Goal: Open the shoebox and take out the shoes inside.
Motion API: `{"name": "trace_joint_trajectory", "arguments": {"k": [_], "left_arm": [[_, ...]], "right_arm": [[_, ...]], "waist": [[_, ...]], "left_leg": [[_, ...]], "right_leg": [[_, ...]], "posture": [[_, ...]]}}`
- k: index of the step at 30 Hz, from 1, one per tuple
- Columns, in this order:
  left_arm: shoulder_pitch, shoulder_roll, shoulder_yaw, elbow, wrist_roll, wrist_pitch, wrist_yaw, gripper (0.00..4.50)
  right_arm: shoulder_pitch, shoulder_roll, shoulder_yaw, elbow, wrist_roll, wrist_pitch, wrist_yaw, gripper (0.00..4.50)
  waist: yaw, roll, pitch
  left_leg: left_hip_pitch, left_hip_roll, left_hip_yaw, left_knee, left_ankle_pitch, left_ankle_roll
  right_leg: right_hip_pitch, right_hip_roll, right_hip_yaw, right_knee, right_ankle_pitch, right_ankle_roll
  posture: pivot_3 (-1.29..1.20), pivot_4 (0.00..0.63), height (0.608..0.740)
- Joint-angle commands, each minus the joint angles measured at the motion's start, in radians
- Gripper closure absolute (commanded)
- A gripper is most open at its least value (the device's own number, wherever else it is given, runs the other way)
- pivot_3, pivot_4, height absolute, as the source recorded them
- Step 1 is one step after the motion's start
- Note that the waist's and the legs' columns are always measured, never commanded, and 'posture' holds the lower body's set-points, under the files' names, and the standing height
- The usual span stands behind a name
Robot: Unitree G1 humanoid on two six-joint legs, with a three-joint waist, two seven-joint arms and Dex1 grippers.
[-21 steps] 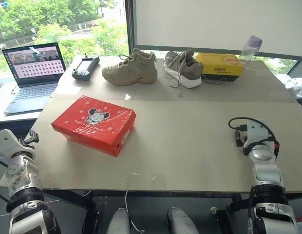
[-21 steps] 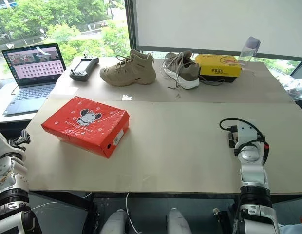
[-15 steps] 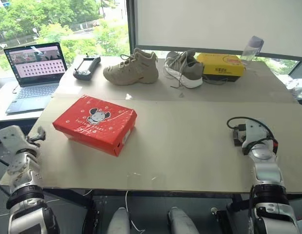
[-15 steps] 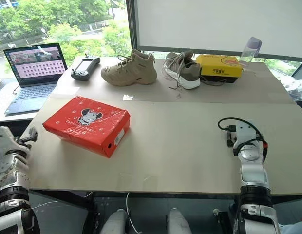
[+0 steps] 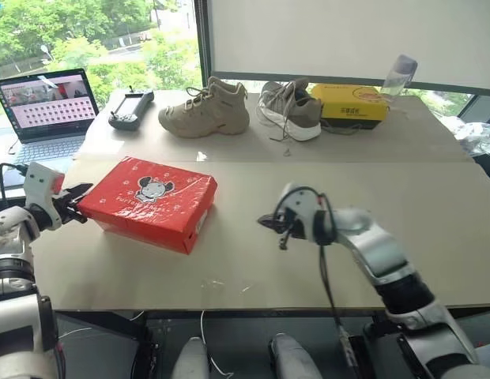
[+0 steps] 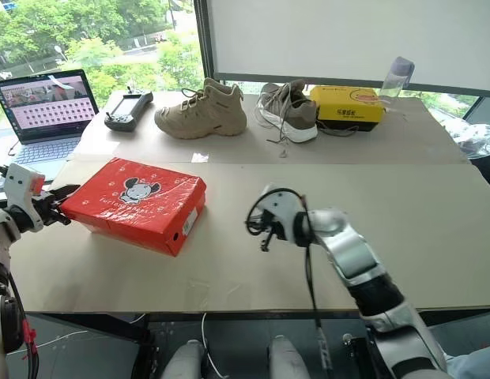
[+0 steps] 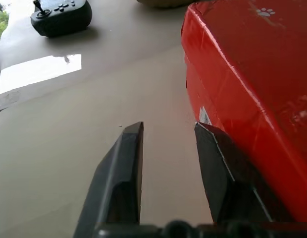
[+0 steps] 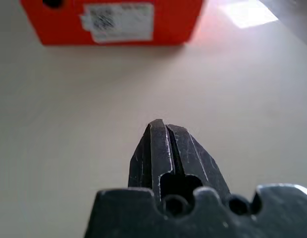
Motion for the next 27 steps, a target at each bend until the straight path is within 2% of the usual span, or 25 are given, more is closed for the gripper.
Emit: {"name": "trace_joint_trajectory", "arguments": {"k": [1,2,5,9,12,19,23,27], "left_arm": [[-0.048,0.039,-0.027,0.035,0.040,-0.029,-0.048,4.15],[-0.047,0.048,-0.059,0.043,0.076,-0.040,-0.056,4.40],[-0.028,0.066,-0.147,0.059,0.176,-0.086,-0.065,4.40],[-0.013,0.051,-0.220,0.063,0.252,-0.139,-0.046,4.40],[-0.007,-0.003,-0.235,0.027,0.248,-0.167,-0.065,4.40],[-0.016,-0.163,-0.236,-0.156,0.194,-0.162,-0.089,4.40],[0.002,-0.271,-0.255,-0.316,0.167,-0.116,-0.080,4.40],[0.007,-0.356,-0.274,-0.402,0.164,-0.067,-0.063,4.40]], "right_arm": [[-0.085,0.065,0.106,0.136,-0.114,-0.074,-0.012,4.50],[-0.115,0.107,0.125,0.199,-0.138,-0.087,-0.037,4.50],[-0.184,0.223,0.126,0.355,-0.180,-0.111,-0.117,4.50],[-0.217,0.292,0.113,0.446,-0.217,-0.152,-0.169,4.50],[-0.222,0.314,0.093,0.474,-0.227,-0.156,-0.192,4.50],[-0.172,0.253,0.065,0.436,-0.248,-0.130,-0.176,4.50],[-0.128,0.174,0.013,0.383,-0.259,-0.094,-0.171,4.50],[-0.069,0.086,-0.055,0.301,-0.248,-0.043,-0.154,4.50]], "waist": [[0.005,-0.001,0.000],[0.007,-0.001,0.000],[0.007,-0.001,0.000],[0.007,-0.001,0.000],[0.016,-0.001,0.000],[0.060,0.000,0.000],[0.081,-0.001,0.000],[0.086,-0.001,0.000]], "left_leg": [[0.000,0.000,0.000,0.000,0.000,0.000],[-0.001,0.000,0.000,0.000,0.000,0.000],[-0.002,0.001,0.000,0.000,0.000,0.000],[-0.003,0.001,-0.001,0.000,0.000,0.000],[-0.002,0.002,-0.002,0.000,0.000,0.000],[0.000,0.002,0.000,0.003,0.002,0.000],[0.000,0.002,0.000,0.003,0.003,-0.001],[-0.004,0.002,-0.001,0.003,0.006,-0.001]], "right_leg": [[0.000,0.000,0.000,0.000,0.000,0.000],[-0.001,0.000,-0.001,0.000,0.000,0.000],[-0.002,0.000,-0.002,0.001,0.000,0.000],[-0.005,0.001,-0.003,0.007,-0.001,-0.001],[-0.006,0.001,-0.004,0.011,-0.002,-0.002],[-0.001,-0.002,-0.008,0.015,-0.004,-0.002],[0.001,-0.003,-0.010,0.015,-0.004,-0.002],[0.000,-0.004,-0.013,0.014,-0.004,-0.002]], "posture": [[0.00,0.150,0.712],[0.00,0.150,0.712],[0.00,0.150,0.712],[0.00,0.150,0.712],[0.00,0.150,0.712],[0.00,0.150,0.712],[0.00,0.150,0.712],[0.00,0.150,0.712]]}}
